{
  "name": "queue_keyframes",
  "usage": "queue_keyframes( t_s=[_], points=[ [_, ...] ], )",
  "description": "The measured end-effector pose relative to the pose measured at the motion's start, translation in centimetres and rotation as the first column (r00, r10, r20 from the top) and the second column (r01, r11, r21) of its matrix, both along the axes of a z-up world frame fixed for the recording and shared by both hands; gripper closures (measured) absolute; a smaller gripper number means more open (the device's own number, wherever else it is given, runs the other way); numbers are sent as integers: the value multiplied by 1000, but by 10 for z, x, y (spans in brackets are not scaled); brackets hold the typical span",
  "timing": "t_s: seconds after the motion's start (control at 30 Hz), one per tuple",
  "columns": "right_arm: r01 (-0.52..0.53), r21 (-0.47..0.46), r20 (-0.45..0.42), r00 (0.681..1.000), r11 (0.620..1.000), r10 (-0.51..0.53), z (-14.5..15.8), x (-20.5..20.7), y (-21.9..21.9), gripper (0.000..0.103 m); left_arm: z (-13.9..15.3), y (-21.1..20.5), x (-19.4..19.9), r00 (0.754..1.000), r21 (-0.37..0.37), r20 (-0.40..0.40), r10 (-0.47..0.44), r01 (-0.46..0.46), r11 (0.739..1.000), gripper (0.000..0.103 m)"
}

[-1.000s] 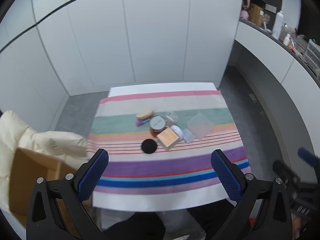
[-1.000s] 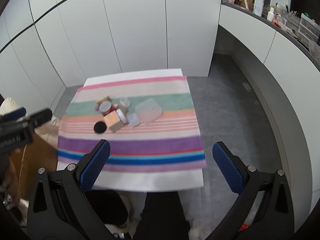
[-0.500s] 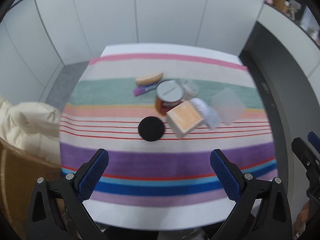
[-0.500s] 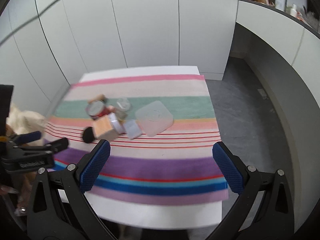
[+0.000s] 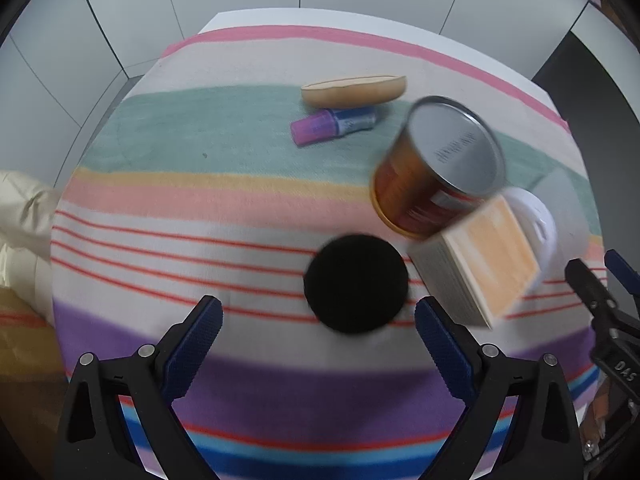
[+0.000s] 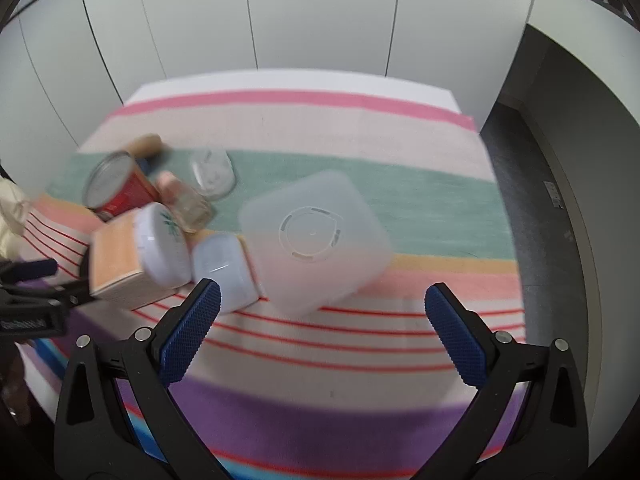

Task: Organize objects
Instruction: 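Grasp the translucent square container with the right tool while the left tool grasps the black disc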

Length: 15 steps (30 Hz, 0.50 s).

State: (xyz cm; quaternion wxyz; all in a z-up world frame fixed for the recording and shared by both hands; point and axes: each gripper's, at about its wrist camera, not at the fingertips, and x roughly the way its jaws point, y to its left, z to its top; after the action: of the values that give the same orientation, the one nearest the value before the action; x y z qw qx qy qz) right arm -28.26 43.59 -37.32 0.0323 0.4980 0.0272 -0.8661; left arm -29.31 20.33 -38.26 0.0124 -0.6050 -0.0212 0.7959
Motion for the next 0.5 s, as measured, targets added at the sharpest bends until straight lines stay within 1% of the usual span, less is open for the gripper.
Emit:
queue_keyframes(
  t_s=[0.03, 0.07, 0.1, 0.2, 0.33, 0.5],
  points=[
    [-8, 6, 7, 1000, 1000, 8, -5, -4, -3, 0, -4, 0, -4, 1000, -8, 4, 2, -2, 1000, 6],
    [-14, 8, 14, 1000, 1000, 14, -10, -7, -4, 0, -6, 0, -6, 1000, -2, 7, 2, -2, 1000, 3],
    [-23, 9, 24, 999, 1000, 23, -17, -11, -6, 0, -7, 1, -8, 1000, -9, -2, 2, -2, 1000, 4],
    [-36, -35, 12, 999, 999, 36, -19, -17, -4, 0, -11, 8, -8, 1000, -56, -13, -20, 20, 998, 3],
    [-38, -57, 12, 999, 998, 38, -19, -22, -3, 1, -11, 16, -6, 998, -56, -23, -51, 50, 997, 5],
    [-52, -52, -3, 999, 997, 52, -18, -22, -5, 1, -9, 18, -6, 998, -54, -15, -59, 58, 997, 8]
  ],
)
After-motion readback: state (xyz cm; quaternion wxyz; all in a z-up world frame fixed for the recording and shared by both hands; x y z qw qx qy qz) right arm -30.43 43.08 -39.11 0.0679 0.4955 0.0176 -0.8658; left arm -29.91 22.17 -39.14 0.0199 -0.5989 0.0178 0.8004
